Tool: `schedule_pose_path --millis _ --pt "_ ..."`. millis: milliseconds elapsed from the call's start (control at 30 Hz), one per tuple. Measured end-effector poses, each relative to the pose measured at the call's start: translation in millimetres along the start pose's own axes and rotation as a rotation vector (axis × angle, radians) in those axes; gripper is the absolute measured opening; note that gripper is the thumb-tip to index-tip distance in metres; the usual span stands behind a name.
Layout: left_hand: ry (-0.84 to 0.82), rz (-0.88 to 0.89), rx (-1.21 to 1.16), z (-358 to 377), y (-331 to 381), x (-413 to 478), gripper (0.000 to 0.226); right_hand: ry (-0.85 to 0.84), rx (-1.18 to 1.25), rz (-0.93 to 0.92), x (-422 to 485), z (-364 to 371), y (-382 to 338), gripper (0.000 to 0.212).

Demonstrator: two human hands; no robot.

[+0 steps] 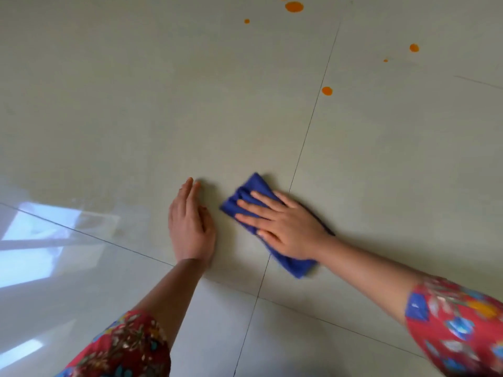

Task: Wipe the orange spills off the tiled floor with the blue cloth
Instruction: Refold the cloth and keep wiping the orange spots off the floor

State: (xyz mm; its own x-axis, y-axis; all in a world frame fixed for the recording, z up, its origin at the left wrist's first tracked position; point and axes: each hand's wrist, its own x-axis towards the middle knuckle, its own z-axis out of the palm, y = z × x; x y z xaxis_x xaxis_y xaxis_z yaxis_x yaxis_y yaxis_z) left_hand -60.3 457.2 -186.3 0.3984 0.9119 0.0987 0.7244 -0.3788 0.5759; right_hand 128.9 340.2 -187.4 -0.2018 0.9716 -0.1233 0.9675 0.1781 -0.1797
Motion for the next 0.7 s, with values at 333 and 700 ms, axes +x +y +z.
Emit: schedule_pose_path --millis 333,700 --pt "-0.080 -0.041 0.165 2 3 2 0.056 0.119 -0.014 0.564 45 -24 59 0.057" --pt "-0.102 -0.045 0.172 2 6 1 0.047 0.060 -0.104 0.372 -54 -13 61 0.053"
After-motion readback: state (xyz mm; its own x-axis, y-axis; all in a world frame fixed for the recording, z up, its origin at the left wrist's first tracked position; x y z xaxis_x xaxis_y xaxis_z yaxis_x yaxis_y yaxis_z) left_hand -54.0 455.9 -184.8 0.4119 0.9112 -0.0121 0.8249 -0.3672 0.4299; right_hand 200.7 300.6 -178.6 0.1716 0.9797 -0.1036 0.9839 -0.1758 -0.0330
